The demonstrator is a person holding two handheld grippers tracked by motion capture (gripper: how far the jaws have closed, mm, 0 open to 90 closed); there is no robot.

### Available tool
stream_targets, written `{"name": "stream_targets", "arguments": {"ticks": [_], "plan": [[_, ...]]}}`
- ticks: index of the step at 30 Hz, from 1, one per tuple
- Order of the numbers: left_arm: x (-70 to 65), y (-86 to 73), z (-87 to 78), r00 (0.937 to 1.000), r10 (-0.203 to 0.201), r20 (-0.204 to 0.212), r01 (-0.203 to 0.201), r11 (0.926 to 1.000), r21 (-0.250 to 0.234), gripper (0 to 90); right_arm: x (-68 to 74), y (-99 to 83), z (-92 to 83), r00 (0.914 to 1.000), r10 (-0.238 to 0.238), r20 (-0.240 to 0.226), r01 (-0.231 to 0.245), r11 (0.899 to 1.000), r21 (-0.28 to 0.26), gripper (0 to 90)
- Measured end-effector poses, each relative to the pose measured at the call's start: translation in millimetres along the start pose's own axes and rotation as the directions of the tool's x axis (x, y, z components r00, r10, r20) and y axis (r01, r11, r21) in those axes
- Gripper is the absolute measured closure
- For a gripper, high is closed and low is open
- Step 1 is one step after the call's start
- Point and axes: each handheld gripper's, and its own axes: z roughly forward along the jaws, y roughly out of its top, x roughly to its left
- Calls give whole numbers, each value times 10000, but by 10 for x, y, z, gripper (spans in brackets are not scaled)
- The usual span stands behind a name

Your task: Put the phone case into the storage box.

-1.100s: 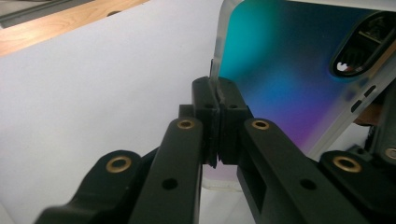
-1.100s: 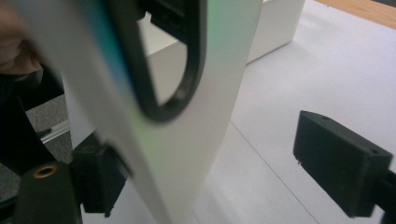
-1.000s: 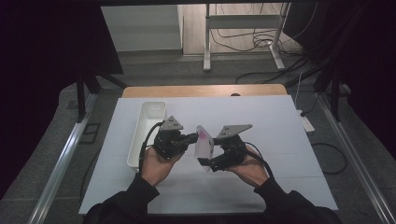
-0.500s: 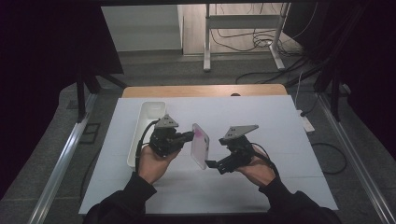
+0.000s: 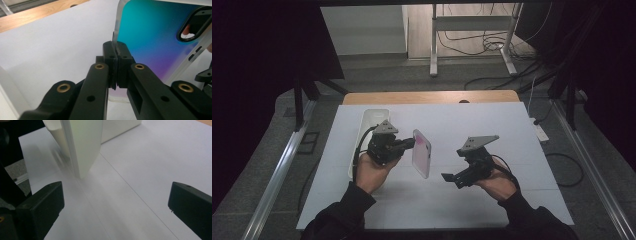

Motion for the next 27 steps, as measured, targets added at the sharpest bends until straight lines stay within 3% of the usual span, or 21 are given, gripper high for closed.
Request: {"name": "stream_targets", "arguments": {"ticks": [15,27], "plan": [[134,34,-69,9996,-202,-181,202,9998,-24,883,-98,-136,-182,9989,329,347,-330,9994,31,0],[209,113,-69,9996,-215,-193,217,9997,96,883,-182,-328,-378,9934,668,933,-686,9975,165,0]]}}
